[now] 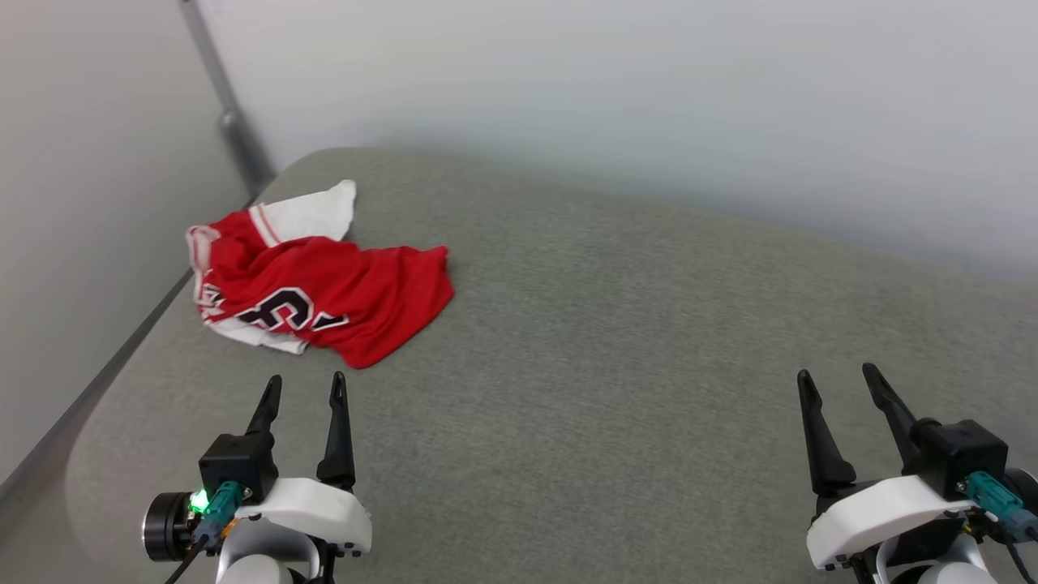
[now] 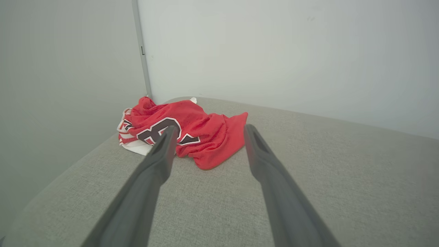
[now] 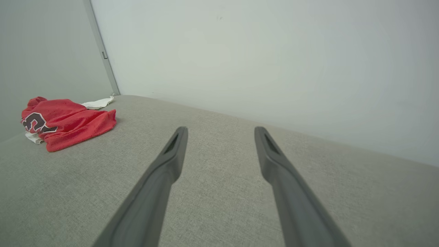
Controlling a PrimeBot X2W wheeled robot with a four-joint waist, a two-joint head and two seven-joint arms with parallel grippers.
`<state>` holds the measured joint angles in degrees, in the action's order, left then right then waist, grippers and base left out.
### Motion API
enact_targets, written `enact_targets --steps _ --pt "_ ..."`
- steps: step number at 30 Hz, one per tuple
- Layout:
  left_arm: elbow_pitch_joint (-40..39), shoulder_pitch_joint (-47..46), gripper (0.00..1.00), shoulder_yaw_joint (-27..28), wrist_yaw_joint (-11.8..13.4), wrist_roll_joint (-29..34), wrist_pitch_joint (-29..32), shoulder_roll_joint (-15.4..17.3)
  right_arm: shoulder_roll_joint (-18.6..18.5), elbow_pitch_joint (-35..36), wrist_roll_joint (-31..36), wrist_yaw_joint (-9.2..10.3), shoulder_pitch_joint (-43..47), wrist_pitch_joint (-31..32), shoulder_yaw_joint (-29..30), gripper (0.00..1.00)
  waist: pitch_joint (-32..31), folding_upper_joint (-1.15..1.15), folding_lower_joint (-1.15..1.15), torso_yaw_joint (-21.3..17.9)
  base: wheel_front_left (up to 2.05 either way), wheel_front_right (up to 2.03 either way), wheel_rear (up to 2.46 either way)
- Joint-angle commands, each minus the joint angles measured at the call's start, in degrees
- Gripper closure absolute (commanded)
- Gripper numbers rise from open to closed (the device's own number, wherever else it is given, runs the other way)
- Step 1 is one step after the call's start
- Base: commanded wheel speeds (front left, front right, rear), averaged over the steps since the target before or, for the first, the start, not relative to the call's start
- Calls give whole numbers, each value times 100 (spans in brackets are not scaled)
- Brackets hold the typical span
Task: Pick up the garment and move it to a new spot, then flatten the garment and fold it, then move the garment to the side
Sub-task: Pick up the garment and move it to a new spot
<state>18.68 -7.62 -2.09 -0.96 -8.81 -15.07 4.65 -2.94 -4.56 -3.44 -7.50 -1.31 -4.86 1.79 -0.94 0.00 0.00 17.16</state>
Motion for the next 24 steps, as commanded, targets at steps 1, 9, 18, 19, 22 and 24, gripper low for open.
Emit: enact_targets --steps 1,9,18,19,22,24 --pt "-42 -44 0 24 30 6 -16 9 8 11 -4 2 -88 -3 -26 0 30 0 0 309 0 0 0" --pt "-59 -132 0 68 -40 39 -16 132 7 9 -39 2 -139 -9 -106 0 66 0 0 761 0 0 0" --pt "-94 -202 0 155 -79 23 -16 188 7 24 -41 2 -210 -6 -174 0 98 0 0 1012 0 0 0" --pt "-100 -201 0 159 -75 24 -16 184 7 22 -40 2 -212 -5 -175 0 98 0 0 1023 0 0 0" --pt "-105 -197 0 170 -64 19 -16 170 7 22 -46 2 -212 -3 -185 0 100 0 0 1044 0 0 0" --pt "-105 -199 0 176 -59 16 -16 156 7 22 -44 2 -222 3 -193 0 104 0 0 1045 0 0 0"
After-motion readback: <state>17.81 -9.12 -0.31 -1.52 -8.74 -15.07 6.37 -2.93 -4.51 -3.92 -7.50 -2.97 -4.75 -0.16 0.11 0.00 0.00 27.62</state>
